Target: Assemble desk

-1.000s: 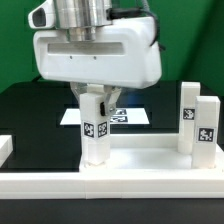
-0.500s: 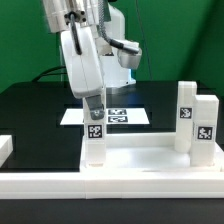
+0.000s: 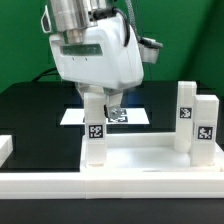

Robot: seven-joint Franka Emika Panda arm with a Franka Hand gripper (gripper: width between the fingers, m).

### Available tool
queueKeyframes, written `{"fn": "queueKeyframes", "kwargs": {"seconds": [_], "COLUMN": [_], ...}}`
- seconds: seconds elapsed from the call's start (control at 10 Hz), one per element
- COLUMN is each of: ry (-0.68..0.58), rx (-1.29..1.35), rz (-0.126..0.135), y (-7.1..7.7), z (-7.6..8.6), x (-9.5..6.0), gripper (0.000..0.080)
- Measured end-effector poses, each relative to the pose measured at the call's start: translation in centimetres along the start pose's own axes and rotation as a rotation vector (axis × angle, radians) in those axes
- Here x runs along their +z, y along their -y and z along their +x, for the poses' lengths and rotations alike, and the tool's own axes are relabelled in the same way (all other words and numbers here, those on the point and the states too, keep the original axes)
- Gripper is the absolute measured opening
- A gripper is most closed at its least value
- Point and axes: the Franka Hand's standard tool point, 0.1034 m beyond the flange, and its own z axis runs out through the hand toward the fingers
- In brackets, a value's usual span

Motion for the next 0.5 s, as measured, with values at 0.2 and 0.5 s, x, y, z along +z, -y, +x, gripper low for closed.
{"fn": "queueKeyframes", "kwargs": {"seconds": [0.2,0.5], "ry": [0.003,-0.023], "rx": [-0.138,-0.739], "rz": [-0.011,-0.033], "y": [-0.43,0.35], "z": [0.02,0.65], "x": [0.21,-0.61], "gripper": [0.0644,0.0648]}}
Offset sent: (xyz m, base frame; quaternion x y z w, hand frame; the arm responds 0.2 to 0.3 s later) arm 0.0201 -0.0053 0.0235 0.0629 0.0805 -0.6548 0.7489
